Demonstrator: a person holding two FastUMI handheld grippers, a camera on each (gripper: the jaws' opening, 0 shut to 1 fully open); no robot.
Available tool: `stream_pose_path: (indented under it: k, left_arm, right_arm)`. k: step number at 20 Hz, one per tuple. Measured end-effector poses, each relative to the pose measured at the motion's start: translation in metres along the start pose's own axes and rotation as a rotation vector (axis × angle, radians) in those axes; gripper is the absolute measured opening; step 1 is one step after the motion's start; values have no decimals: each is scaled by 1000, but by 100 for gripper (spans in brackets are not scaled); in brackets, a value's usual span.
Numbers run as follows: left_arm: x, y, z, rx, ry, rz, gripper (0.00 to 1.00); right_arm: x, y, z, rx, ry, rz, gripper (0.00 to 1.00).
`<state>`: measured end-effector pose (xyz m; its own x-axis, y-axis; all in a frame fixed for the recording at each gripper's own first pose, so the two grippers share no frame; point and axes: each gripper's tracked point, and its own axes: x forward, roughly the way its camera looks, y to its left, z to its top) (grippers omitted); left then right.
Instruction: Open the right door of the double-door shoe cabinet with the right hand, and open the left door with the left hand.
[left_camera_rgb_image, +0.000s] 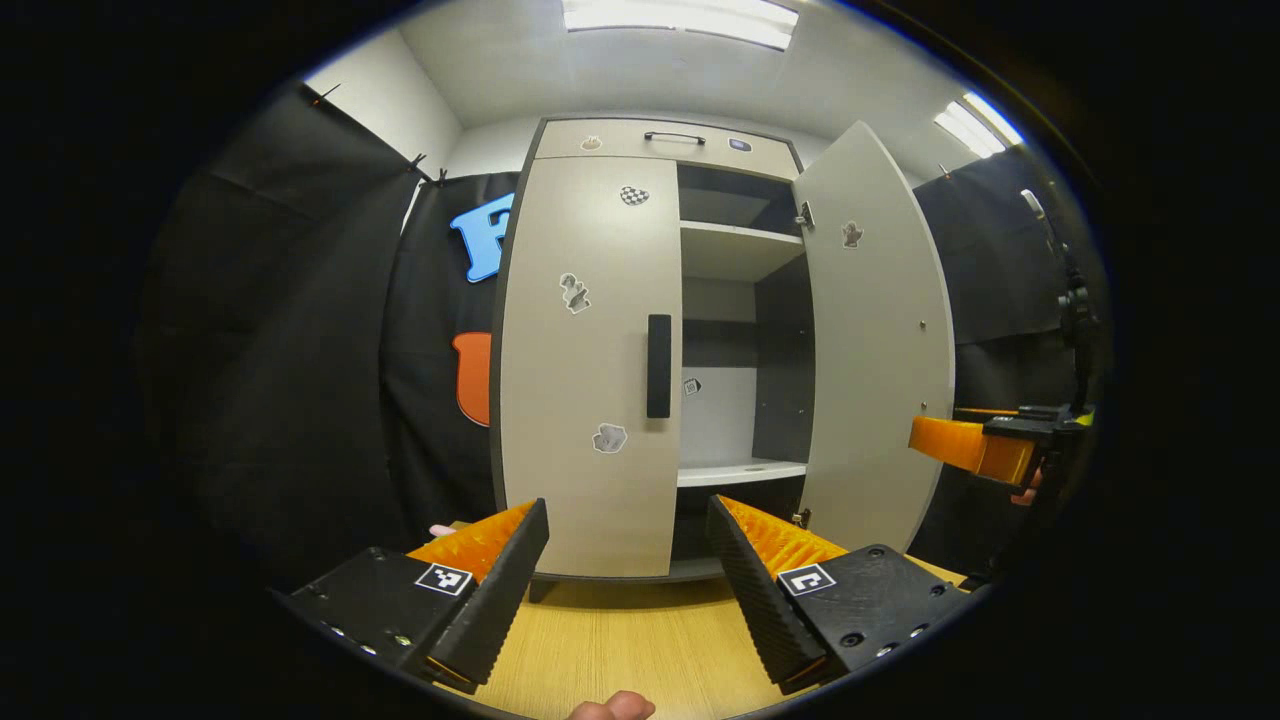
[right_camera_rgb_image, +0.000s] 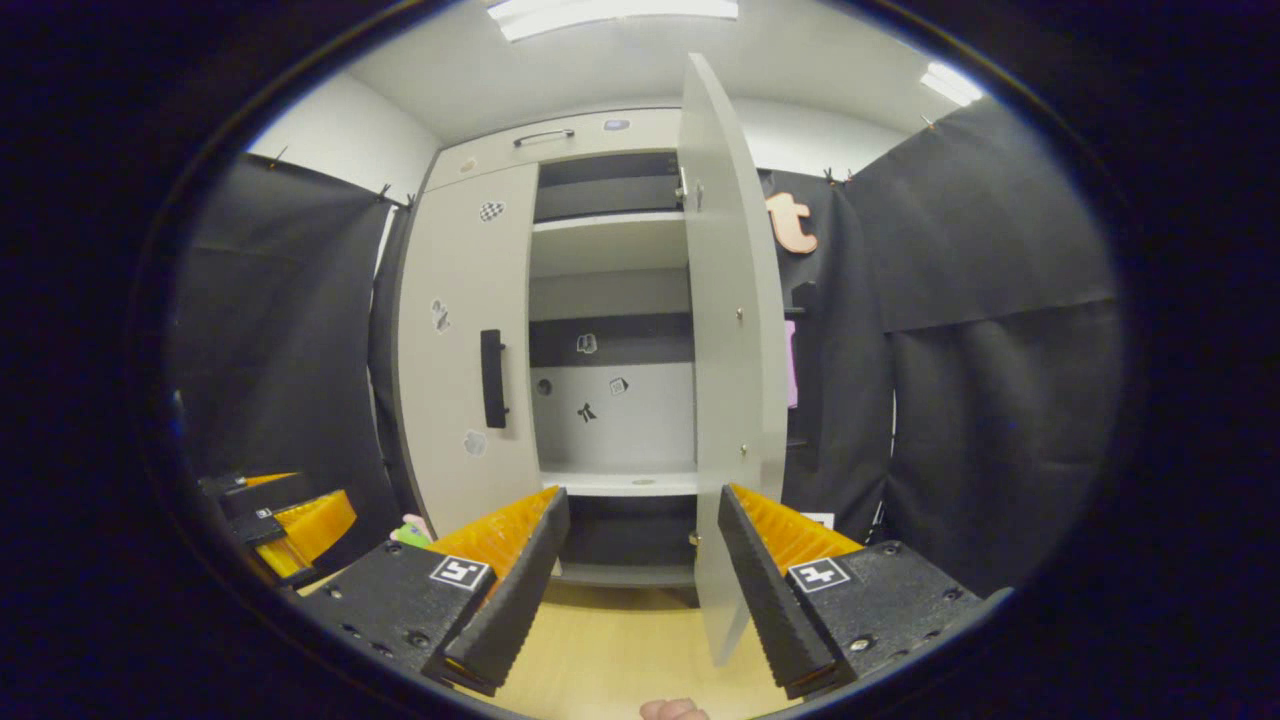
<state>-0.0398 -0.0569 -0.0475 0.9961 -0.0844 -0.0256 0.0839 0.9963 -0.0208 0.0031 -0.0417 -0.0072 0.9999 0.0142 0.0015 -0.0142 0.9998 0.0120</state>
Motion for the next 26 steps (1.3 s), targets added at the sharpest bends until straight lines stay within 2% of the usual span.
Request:
stream_pose_path:
  k: [4, 8, 12, 18, 20, 26]
  left_arm:
    - [19, -6, 28, -102, -33, -54, 95]
    - [71, -1, 69, -28, -99, -51, 95]
    - [125, -26, 99, -79, -147, -122, 95]
    - [204, -41, 97, -5, -113, -100, 95]
    - [223, -35, 94, 15, -93, -70, 95]
    - [260, -22, 73, -20, 10, -30, 95]
  right_arm:
    - [-1, 0, -10, -14, 17, 5, 94]
    - [-5, 4, -18, -6, 29, 15, 93]
    - [-13, 5, -24, 2, 39, 21, 94]
    - [-28, -9, -21, -12, 23, -22, 94]
    - [-31, -16, -22, -18, 16, -41, 93]
    - [-32, -37, -26, 0, 27, -87, 93]
